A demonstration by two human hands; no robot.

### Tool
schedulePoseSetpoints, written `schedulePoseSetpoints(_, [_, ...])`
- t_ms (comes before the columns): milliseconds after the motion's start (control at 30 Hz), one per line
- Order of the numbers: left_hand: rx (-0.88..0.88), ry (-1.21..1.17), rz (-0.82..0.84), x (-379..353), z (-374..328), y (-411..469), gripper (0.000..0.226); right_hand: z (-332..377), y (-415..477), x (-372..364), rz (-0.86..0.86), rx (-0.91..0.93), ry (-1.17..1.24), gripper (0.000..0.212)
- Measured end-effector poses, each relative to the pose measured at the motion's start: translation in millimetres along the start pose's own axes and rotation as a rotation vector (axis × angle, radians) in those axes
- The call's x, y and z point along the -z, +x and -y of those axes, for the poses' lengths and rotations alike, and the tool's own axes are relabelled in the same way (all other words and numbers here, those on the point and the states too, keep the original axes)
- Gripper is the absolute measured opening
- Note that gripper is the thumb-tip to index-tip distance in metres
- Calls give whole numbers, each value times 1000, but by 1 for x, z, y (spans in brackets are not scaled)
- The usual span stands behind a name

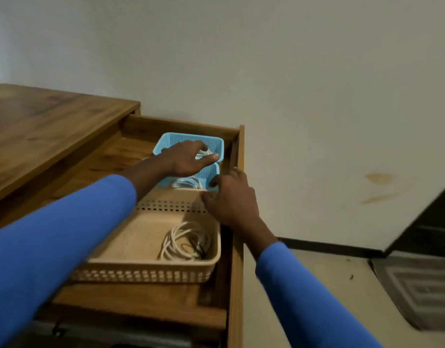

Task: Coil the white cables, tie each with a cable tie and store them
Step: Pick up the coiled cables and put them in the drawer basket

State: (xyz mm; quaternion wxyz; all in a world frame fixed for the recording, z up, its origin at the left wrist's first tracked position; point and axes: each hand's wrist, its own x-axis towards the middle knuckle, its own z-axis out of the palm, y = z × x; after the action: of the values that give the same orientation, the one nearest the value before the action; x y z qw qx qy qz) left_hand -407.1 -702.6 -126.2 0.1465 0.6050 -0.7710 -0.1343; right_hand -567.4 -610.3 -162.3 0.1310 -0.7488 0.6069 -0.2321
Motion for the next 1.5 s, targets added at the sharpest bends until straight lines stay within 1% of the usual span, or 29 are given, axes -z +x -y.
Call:
schedulePoseSetpoints(33, [-48, -43, -21, 4, -12, -24, 108, -1, -2, 1, -49, -9, 113, 47])
schedulePoseSetpoints(67, [-85, -84, -40, 7, -26, -50, 106, -4, -5, 2, -136, -22, 247, 51])
schedulePoseSetpoints(133, [-137, -148, -48, 4, -53, -100, 94, -14, -18, 3, -267, -35, 456, 57])
schedulePoseSetpoints(167, [-158, -174, -35, 1, -68, -125, 89, -18, -28, 3, -280, -41, 533, 57])
schedulePoseSetpoints(233, [-187, -136, 10, -7, -96, -170, 86, -27, -52, 0, -230, -106, 678, 61])
schedulePoseSetpoints(300, [-200, -12, 31, -19, -115, -205, 94, -37, -76, -9, -146, -190, 789, 57])
schedulePoseSetpoints(367, [-175, 92, 60, -35, -123, -229, 102, -41, -97, -18, -44, -189, 851, 52])
schedulePoseSetpoints(433, [-144, 180, 80, -48, -124, -245, 105, -38, -111, -23, 31, -156, 922, 57])
schedulePoseSetpoints(567, [-19, 218, 13, -44, -115, -262, 112, -8, -127, -15, 5, -178, 977, 44])
schedulePoseSetpoints(600, [10, 235, -2, -40, -111, -266, 113, -2, -129, -14, 10, -173, 989, 45])
schedulePoseSetpoints(733, [163, 289, -53, -29, -90, -284, 115, 25, -125, -22, 43, -183, 999, 53])
schedulePoseSetpoints(833, [258, 348, -94, -14, -67, -294, 118, 49, -108, -46, 9, -137, 940, 58])
schedulePoseSetpoints(933, [386, 427, -99, 8, -32, -303, 127, 80, -88, -80, 31, -125, 912, 76])
schedulePoseSetpoints(967, [436, 443, -93, 15, -19, -305, 131, 94, -85, -88, 25, -112, 915, 78])
schedulePoseSetpoints(1100, [629, 459, -109, 42, 38, -317, 139, 154, -75, -115, -73, -43, 958, 64])
schedulePoseSetpoints(1133, [674, 455, -127, 49, 52, -320, 141, 168, -72, -125, -83, -33, 974, 63])
schedulePoseSetpoints(1167, [728, 449, -140, 56, 63, -324, 144, 180, -68, -136, -78, -19, 991, 67])
schedulePoseSetpoints(1267, [898, 401, -142, 74, 96, -335, 148, 217, -65, -160, 41, -13, 1074, 88])
schedulePoseSetpoints(1333, [941, 404, -147, 85, 115, -343, 142, 238, -67, -170, 161, 2, 1148, 106])
schedulePoseSetpoints(1400, [899, 525, -195, 88, 131, -351, 120, 254, -72, -176, 310, 10, 1214, 119])
schedulePoseSetpoints(1500, [787, 709, -322, 85, 144, -355, 83, 272, -69, -178, 542, 34, 1302, 128])
